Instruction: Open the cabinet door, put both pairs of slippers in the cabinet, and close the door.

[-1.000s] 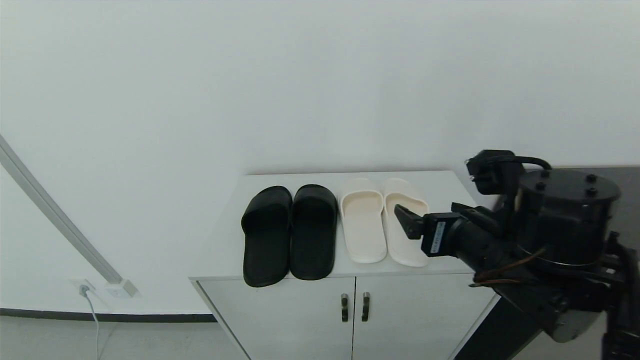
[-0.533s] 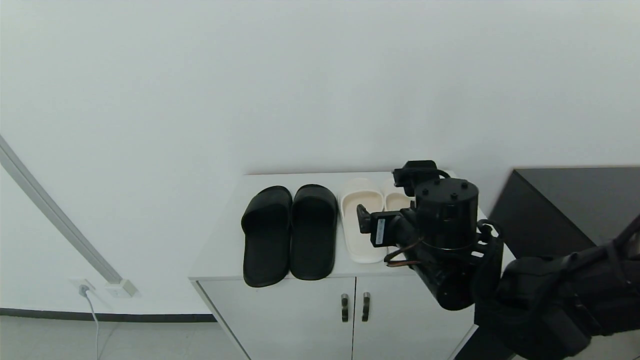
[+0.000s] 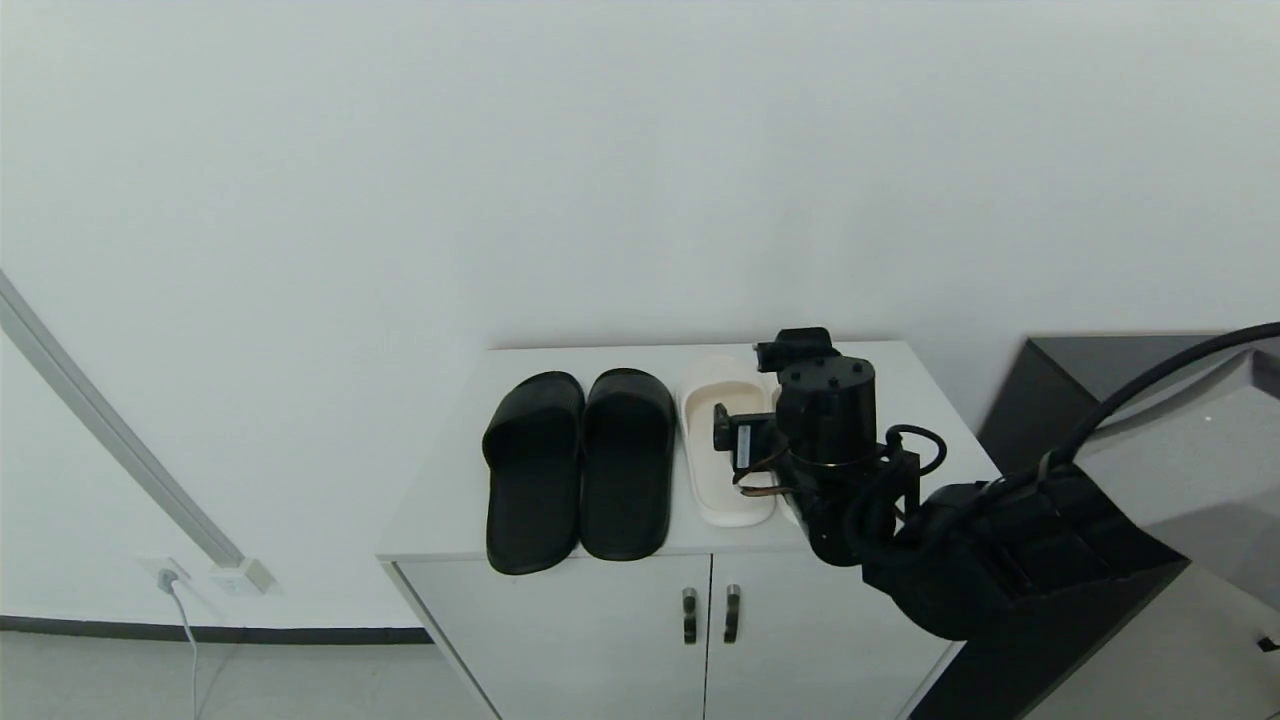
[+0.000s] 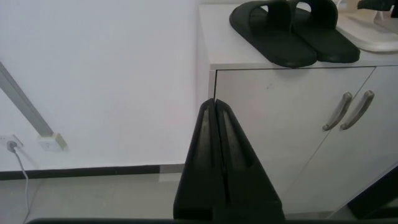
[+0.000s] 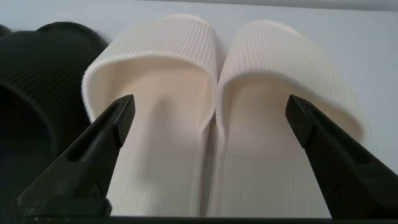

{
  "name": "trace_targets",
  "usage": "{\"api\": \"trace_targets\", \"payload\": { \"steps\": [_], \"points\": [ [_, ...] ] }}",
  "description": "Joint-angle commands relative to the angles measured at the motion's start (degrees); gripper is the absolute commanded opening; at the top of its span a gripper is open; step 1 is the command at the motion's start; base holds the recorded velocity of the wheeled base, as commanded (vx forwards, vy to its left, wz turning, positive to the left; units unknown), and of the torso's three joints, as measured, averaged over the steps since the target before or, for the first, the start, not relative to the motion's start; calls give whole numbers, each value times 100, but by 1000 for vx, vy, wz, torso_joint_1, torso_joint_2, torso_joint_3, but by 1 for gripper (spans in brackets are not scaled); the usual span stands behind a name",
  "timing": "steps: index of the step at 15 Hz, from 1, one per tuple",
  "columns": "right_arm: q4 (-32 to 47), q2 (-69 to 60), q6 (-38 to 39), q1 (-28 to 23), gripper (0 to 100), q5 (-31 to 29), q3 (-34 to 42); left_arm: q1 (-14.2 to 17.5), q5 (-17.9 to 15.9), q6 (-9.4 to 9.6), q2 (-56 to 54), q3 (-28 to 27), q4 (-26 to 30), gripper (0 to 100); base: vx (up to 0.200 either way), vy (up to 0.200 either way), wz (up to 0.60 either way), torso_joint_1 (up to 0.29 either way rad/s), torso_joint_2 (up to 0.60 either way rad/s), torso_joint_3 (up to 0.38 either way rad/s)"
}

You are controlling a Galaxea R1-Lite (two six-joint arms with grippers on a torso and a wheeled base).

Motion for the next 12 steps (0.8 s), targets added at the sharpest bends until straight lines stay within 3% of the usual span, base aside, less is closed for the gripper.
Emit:
{"api": "trace_targets", "payload": {
  "steps": [1,12],
  "points": [
    [8,287,-117,-131,100,21,-351,4,2,-6,7,1,0,0,0,0,0,0,0,0],
    [122,788,-152,-500,100,171,-1089,4,2,-15,7,1,0,0,0,0,0,0,0,0]
  ]
}}
